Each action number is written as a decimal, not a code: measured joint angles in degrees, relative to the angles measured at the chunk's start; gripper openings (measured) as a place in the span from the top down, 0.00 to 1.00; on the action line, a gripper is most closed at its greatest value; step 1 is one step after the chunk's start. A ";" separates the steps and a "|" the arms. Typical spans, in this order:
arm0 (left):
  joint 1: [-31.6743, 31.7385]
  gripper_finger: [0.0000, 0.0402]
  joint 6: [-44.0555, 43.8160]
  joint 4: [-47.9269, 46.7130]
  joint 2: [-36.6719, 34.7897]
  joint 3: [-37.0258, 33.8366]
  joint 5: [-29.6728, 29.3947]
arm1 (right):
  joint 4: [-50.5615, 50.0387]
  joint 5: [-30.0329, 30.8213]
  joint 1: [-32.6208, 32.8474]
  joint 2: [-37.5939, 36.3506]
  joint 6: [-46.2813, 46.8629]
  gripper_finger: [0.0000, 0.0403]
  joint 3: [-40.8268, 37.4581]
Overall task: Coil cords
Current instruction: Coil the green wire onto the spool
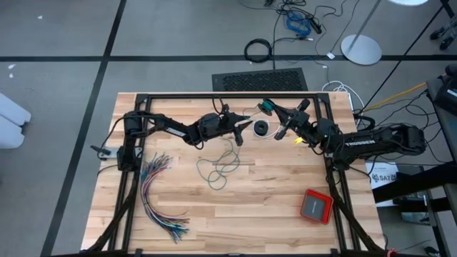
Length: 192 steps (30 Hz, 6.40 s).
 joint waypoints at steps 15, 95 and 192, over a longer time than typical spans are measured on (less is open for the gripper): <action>-0.07 0.73 -2.04 -4.28 0.00 0.90 7.18 | -0.09 0.00 0.00 0.00 0.33 1.00 0.00; 8.99 1.00 1.22 -34.32 6.17 21.03 7.67 | -13.53 -1.34 0.00 -3.35 6.24 1.00 2.54; 0.43 1.00 1.61 -40.06 6.01 25.83 0.83 | 11.56 -3.59 -10.18 27.84 12.40 1.00 12.04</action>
